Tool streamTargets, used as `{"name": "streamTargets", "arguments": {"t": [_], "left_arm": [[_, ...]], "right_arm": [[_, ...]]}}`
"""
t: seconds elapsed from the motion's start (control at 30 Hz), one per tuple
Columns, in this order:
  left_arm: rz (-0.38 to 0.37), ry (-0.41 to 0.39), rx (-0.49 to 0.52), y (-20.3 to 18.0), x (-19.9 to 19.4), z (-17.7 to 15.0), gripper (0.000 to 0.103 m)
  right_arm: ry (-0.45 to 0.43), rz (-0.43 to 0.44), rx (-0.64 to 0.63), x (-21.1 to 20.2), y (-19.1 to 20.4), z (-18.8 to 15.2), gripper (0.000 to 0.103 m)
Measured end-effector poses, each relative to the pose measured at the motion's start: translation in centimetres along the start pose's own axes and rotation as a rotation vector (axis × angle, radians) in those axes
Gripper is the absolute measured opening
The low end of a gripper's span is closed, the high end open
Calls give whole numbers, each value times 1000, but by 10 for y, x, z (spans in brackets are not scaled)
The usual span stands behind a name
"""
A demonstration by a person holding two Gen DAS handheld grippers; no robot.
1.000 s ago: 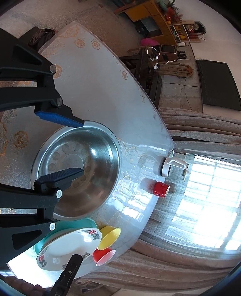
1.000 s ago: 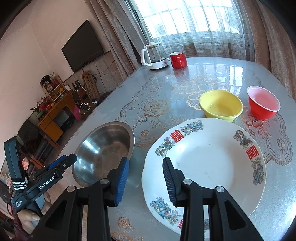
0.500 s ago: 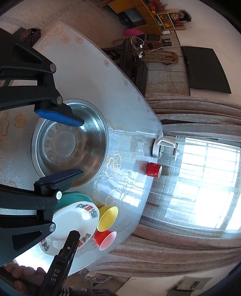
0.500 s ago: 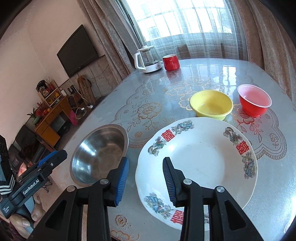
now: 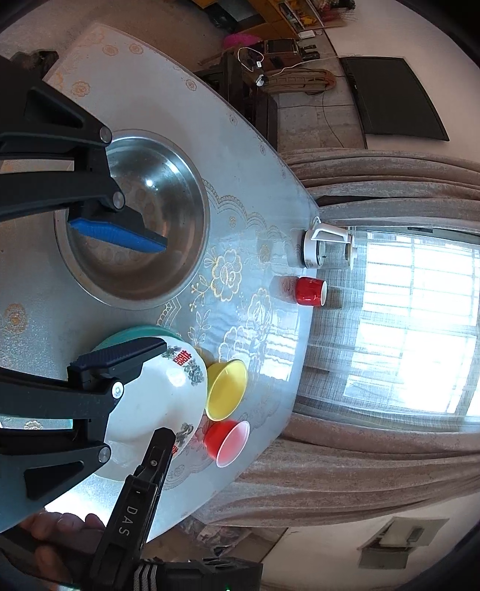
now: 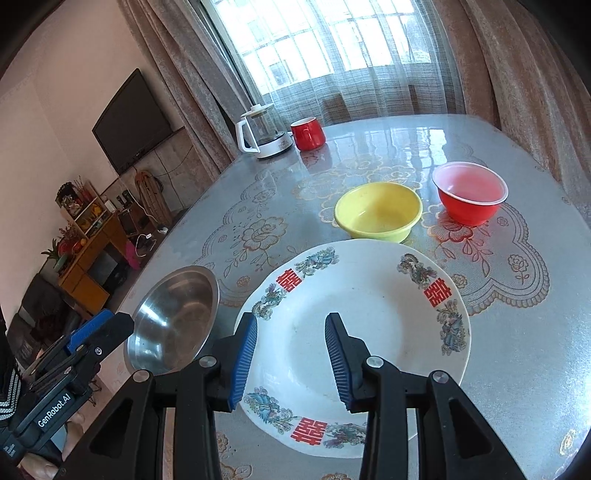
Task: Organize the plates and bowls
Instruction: 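Move the right gripper toward the yellow plastic bowl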
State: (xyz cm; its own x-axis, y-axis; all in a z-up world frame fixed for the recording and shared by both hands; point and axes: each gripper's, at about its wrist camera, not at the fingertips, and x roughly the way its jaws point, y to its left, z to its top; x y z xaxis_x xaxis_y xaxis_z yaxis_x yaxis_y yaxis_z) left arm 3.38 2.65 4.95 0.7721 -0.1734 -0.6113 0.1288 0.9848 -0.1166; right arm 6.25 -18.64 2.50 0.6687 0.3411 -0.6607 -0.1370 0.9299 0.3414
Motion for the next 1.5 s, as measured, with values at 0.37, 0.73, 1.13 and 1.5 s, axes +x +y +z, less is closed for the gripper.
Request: {"name": "streamTargets", "arguments": {"t": [0.37,0.73,1.13,1.5], "left_arm": [[-7,73,85,-32,35,0,48],[-45,125,118,-59,62,20,48],[-91,169,103,-74,95,40,47],[-138,241,19,-73,154,75,40]], "right_arm": [[-26,-65,59,-1,-40,9,39],[-45,-103,170,-6,-94,16,39],[-56,-100,249,-8,-132,28,39],[16,-6,272,34,-131,67,39]]}}
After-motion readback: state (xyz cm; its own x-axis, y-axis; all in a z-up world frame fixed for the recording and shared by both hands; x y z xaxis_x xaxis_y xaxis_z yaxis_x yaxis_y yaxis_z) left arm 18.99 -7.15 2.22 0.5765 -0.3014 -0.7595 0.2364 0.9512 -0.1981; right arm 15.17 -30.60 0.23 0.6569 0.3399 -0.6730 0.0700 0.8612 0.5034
